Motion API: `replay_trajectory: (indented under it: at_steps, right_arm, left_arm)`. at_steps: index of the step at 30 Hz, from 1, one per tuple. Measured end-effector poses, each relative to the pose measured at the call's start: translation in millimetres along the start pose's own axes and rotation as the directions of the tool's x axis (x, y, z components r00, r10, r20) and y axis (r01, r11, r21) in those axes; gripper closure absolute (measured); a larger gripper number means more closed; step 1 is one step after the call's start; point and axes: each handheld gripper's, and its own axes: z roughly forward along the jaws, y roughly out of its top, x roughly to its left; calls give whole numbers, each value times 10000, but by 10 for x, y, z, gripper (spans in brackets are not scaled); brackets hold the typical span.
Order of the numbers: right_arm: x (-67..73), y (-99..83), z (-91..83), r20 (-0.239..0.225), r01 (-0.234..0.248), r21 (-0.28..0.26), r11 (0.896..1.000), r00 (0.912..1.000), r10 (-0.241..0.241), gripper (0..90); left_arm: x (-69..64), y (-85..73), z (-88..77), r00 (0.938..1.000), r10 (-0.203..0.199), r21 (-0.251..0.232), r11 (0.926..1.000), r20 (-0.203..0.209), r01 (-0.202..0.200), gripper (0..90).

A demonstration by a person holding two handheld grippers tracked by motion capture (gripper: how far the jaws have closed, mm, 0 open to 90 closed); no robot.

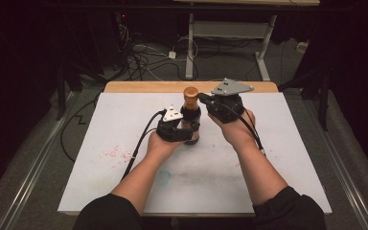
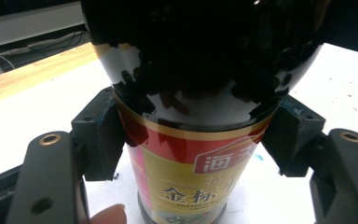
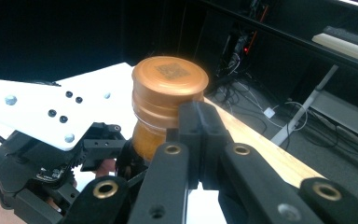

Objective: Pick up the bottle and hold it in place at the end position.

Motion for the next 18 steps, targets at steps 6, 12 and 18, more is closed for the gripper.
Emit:
replay_trajectory:
  at_steps: [6,12,18]
  right_arm:
    - [7,35,-12,6,29,216,9998,10000,-29,900]
    - [17,56,-8,57,7,301,9995,10000,-9,900]
    - [31,64,-11,101,83,314,9995,9999,-86,900]
  left_arm:
    - [-9,-9,1,9999,144,37,9999,-73,-143,294]
    - [-14,-12,2,9996,221,63,9997,-153,-220,298]
    - [-22,-14,4,9994,271,82,9996,-228,-269,300]
